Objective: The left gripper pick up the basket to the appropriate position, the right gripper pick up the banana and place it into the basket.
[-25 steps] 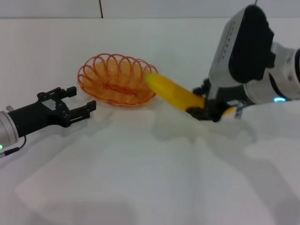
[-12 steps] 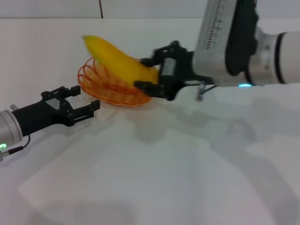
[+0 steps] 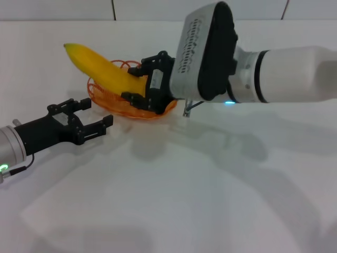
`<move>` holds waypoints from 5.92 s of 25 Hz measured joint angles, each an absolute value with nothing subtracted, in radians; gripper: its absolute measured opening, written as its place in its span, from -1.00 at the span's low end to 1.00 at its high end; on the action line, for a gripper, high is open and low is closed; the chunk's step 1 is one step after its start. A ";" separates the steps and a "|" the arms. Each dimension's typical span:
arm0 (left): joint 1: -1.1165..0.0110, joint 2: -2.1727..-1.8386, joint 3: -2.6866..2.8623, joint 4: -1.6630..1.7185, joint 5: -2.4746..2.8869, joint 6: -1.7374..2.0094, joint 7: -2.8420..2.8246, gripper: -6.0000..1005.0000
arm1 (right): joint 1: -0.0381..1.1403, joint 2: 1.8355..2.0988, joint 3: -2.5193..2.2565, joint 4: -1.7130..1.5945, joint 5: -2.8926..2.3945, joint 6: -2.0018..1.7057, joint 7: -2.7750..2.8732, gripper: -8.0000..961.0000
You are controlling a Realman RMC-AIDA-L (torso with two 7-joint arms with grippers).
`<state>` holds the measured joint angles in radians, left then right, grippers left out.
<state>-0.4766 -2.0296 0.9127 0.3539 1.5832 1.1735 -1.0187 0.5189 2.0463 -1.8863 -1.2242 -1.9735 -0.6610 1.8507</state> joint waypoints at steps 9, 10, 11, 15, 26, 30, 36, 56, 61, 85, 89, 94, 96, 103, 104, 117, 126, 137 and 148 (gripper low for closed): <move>-0.478 -2.032 0.913 0.350 1.583 1.173 -1.007 0.60 | 0.542 2.046 -1.936 -1.178 -1.978 -0.566 1.851 0.00; -0.479 -2.032 0.913 0.350 1.584 1.173 -1.007 0.60 | 0.551 2.046 -1.941 -1.165 -1.978 -0.560 1.851 0.00; -0.479 -2.032 0.913 0.350 1.584 1.173 -1.007 0.60 | 0.562 2.047 -1.945 -1.148 -1.977 -0.556 1.851 0.00; -0.480 -2.032 0.913 0.350 1.584 1.173 -1.006 0.60 | 0.608 2.048 -1.951 -1.080 -1.975 -0.553 1.860 0.00; -0.483 -2.032 0.913 0.350 1.585 1.173 -1.006 0.60 | 0.656 2.050 -1.959 -1.004 -1.972 -0.518 1.876 0.00; -0.483 -2.032 0.913 0.350 1.585 1.173 -1.006 0.60 | 0.660 2.049 -1.959 -0.995 -1.972 -0.517 1.877 0.00; -0.483 -2.032 0.913 0.350 1.585 1.173 -1.006 0.60 | 0.661 2.049 -1.958 -0.995 -1.971 -0.517 1.878 0.01; -0.467 -2.034 0.913 0.350 1.581 1.176 -0.981 0.60 | 0.593 2.045 -1.956 -1.098 -1.976 -0.517 1.878 0.50; -0.460 -2.034 0.913 0.349 1.578 1.175 -0.979 0.60 | 0.529 2.041 -1.938 -1.192 -1.980 -0.547 1.873 0.50; -0.448 -2.042 0.908 0.340 1.547 1.182 -0.923 0.60 | 0.398 2.040 -1.521 -1.107 -1.662 -1.078 1.511 0.48; -0.448 -2.042 0.907 0.338 1.547 1.182 -0.917 0.60 | 0.404 2.040 -1.513 -1.040 -1.642 -1.062 1.469 0.48; -0.450 -2.042 0.908 0.337 1.547 1.183 -0.916 0.60 | 0.416 2.040 -1.459 -0.948 -1.623 -1.057 1.424 0.49; -0.450 -2.042 0.908 0.337 1.547 1.184 -0.916 0.60 | 0.417 2.039 -1.437 -0.925 -1.625 -1.057 1.418 0.49; -0.447 -2.041 0.908 0.337 1.536 1.184 -0.916 0.60 | 0.416 2.035 -1.416 -0.887 -1.633 -1.082 1.375 0.49; -0.446 -2.041 0.908 0.337 1.536 1.184 -0.916 0.60 | 0.414 2.035 -1.415 -0.884 -1.636 -1.087 1.374 0.49; -0.446 -2.041 0.909 0.337 1.535 1.184 -0.916 0.60 | 0.417 2.030 -1.377 -0.822 -1.648 -1.101 1.359 0.50; -0.435 -2.043 0.911 0.330 1.517 1.184 -0.880 0.60 | 0.414 2.029 -1.372 -0.821 -1.649 -1.129 1.343 0.53; -0.434 -2.043 0.913 0.321 1.501 1.184 -0.865 0.60 | 0.417 2.031 -1.346 -0.796 -1.648 -1.132 1.342 0.59; -0.435 -2.043 0.913 0.321 1.500 1.184 -0.864 0.60 | 0.420 2.033 -1.322 -0.782 -1.642 -1.127 1.344 0.85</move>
<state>-0.4353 -2.0430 0.9127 0.3206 1.5001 1.1843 -0.8637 0.4204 2.0331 -1.3221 -0.7819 -1.6422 -1.1271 1.3436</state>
